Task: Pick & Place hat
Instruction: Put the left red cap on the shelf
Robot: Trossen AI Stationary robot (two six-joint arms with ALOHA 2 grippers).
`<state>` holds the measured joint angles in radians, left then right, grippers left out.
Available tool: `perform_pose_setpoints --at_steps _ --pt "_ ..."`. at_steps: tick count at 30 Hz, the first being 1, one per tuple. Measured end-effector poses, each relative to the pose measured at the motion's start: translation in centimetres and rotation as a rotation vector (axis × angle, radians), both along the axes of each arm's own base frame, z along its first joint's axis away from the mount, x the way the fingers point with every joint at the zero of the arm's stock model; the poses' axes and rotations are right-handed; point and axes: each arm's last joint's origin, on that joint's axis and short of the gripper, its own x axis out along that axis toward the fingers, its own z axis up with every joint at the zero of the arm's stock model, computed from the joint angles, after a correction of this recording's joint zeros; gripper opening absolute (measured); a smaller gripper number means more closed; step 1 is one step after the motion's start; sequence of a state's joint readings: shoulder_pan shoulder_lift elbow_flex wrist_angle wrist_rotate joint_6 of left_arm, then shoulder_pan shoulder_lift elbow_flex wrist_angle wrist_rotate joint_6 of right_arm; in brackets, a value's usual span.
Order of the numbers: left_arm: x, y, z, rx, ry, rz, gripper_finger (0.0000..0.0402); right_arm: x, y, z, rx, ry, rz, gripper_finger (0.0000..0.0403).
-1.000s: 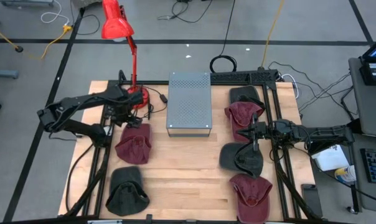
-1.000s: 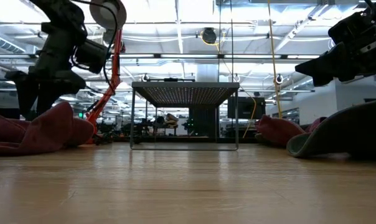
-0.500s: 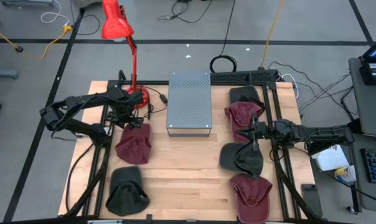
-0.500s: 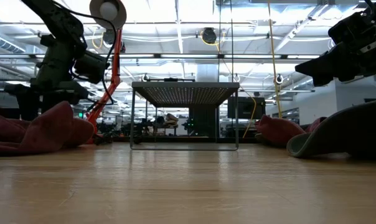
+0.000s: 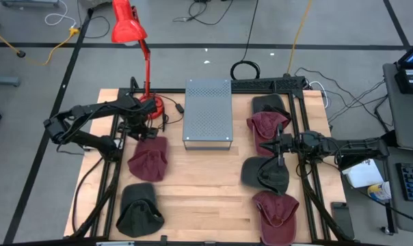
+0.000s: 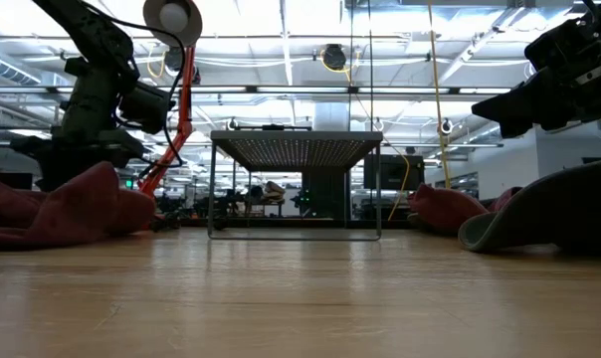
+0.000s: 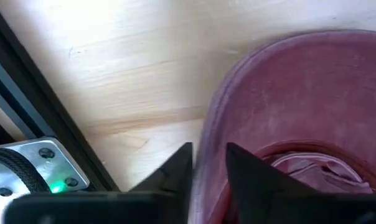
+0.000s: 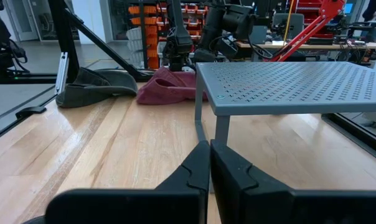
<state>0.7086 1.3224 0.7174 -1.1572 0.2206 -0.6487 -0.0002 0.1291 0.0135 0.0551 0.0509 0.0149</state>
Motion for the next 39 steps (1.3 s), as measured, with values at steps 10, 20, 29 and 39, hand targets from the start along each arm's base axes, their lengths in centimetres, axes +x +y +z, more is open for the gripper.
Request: perform_pose_setpoints --at_steps 10,20,29,39 --pt "0.1 -0.1 0.1 -0.052 -0.064 -0.035 0.0019 0.0 0.0 0.0 0.0 0.0 0.0 0.0009" --pt "0.1 -0.3 1.4 -0.044 -0.143 -0.071 0.0007 0.0 0.0 0.0 0.0 0.0 0.0 0.0009" --pt "-0.7 -1.4 5.8 0.032 -0.242 -0.138 0.0007 0.0 0.0 0.0 0.0 0.0 0.0 0.0009" --pt "-1.7 -4.0 12.2 0.124 -0.357 -0.277 0.0007 0.0 0.0 0.0 0.0 0.0 0.0 0.0008"
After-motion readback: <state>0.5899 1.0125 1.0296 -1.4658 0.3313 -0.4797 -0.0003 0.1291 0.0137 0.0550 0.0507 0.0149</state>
